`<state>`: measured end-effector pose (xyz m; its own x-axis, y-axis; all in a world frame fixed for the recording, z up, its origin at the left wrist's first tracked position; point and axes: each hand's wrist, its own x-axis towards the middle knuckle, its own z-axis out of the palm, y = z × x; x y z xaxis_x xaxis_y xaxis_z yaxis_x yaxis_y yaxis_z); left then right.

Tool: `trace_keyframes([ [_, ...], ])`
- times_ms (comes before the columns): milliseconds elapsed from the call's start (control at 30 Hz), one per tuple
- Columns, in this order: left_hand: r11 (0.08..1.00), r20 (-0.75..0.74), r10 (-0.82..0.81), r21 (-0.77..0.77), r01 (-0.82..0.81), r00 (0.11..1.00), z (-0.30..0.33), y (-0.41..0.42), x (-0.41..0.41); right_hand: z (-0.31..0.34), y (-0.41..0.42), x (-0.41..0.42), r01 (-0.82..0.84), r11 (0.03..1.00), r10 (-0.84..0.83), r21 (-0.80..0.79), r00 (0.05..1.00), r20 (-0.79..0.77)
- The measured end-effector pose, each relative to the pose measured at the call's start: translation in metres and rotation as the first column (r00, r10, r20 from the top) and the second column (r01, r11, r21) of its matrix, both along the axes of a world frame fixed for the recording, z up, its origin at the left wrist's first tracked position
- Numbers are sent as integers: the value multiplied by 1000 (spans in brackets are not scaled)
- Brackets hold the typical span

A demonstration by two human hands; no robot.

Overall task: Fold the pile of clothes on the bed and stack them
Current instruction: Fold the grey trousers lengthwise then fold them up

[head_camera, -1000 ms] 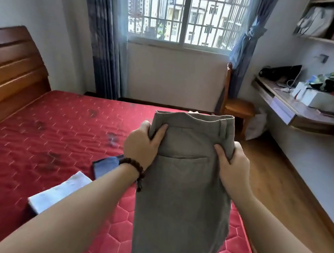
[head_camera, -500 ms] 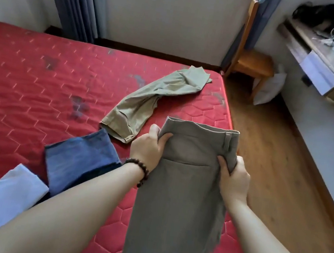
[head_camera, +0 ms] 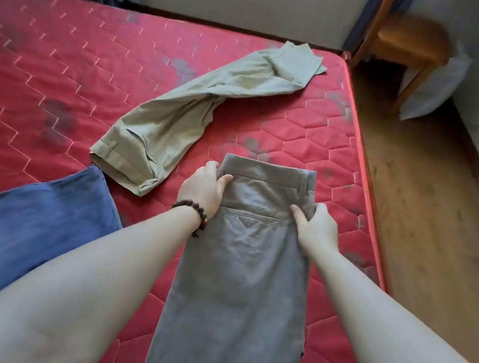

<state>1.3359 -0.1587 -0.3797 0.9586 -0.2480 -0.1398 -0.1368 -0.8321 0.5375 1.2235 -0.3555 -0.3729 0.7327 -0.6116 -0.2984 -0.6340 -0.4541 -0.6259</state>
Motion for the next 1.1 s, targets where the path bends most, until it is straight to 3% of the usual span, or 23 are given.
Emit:
trace_keyframes([
  [67, 994, -189, -25, 102, 45, 982, -48, -2, 0, -38, -9, 2, -78, 996, 83, 34, 976, -199],
  [133, 978, -290, -7, 196, 66, 957, -88, 0, -10, -69, -13, -3, -117, 992, 125, 46, 951, -284],
  [233, 954, -270, 29, 294, 53, 962, -122, 7, -29, -101, -8, -14, -96, 995, 94, 8, 936, -339],
  [367, 968, -253, 125, 241, -63, 959, -137, 6, -40, -131, 13, -22, 16, 993, -50, -115, 953, -299],
  [433, 966, -255, 112, 255, -45, 960, -140, 5, -43, -139, 23, -23, 56, 985, -99, -161, 956, -275],
  [633, 978, -90, 81, 199, -62, 993, -122, 7, -33, -129, 16, -13, 44, 972, -79, -233, 986, -145],
  [800, 990, 150, 126, 47, -135, 981, -92, -14, 28, -93, -19, 57, 34, 949, -15, -313, 998, 62],
  [900, 965, 271, 185, 132, -227, 945, -86, -30, 62, -80, -42, 95, -17, 924, 10, -383, 1000, -20],
  [967, 957, 296, 99, 232, -172, 950, -94, -37, 61, -85, -41, 98, -102, 851, 74, -515, 995, -74],
  [1067, 965, 340, -170, 249, 86, 925, -113, -50, 29, -112, -7, 85, -263, 745, 322, -613, 947, -16],
  [1100, 946, 270, -264, 260, 195, 926, -122, -56, 15, -125, 7, 79, -309, 720, 398, -621, 917, 5],
])
